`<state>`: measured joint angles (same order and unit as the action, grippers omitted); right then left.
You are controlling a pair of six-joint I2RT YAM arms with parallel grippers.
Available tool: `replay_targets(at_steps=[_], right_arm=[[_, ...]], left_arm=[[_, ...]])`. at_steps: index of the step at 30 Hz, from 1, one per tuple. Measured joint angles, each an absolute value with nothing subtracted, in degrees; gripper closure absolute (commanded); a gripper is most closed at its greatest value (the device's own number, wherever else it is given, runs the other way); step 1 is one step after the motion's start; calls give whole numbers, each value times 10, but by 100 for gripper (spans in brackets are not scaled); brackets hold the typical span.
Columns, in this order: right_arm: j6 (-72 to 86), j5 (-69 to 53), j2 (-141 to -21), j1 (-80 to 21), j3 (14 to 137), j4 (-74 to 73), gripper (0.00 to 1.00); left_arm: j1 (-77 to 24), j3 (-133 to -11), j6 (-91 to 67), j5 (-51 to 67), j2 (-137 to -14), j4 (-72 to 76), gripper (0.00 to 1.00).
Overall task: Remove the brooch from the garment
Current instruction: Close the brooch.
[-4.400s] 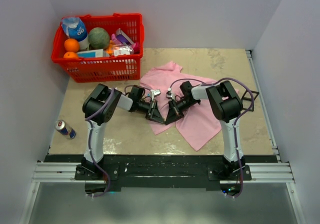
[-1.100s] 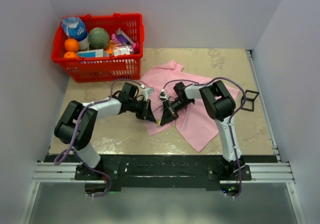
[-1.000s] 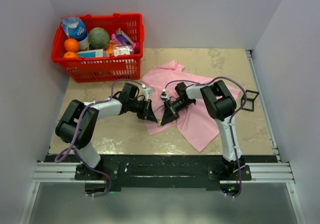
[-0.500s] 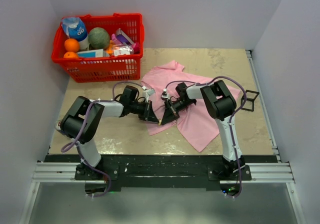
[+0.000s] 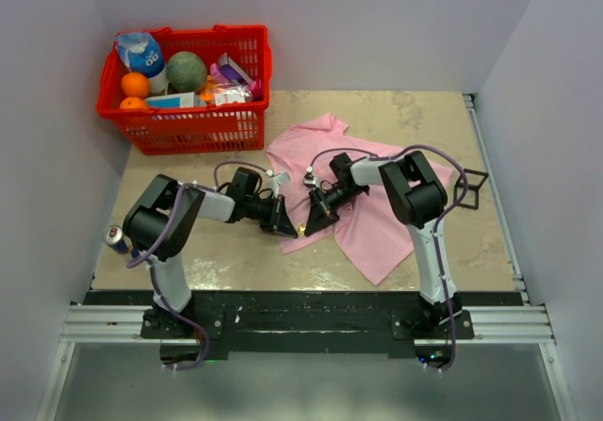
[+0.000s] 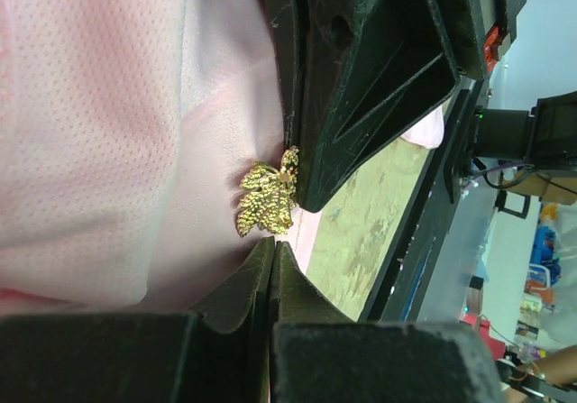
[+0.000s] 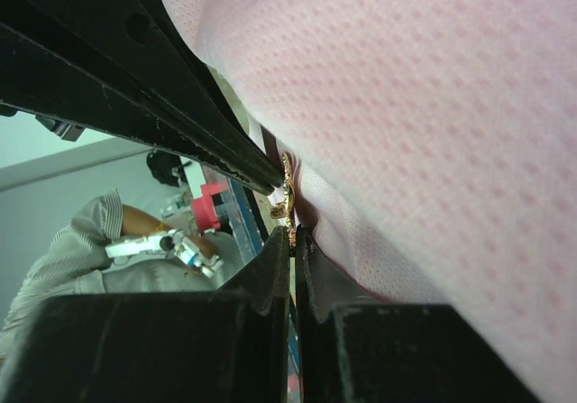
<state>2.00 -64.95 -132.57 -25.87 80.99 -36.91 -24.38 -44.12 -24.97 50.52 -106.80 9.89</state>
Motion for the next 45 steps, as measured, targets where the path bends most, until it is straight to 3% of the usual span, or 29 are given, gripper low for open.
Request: replay_targets(at_steps=[28, 45], right_arm=[[21, -642, -1323, -256, 807, -368, 100], [20, -642, -1322, -256, 807, -368, 100]], left_arm=[[-221, -445, -425, 625, -1170, 273, 100], [-217, -460, -424, 633, -1179, 273, 100]])
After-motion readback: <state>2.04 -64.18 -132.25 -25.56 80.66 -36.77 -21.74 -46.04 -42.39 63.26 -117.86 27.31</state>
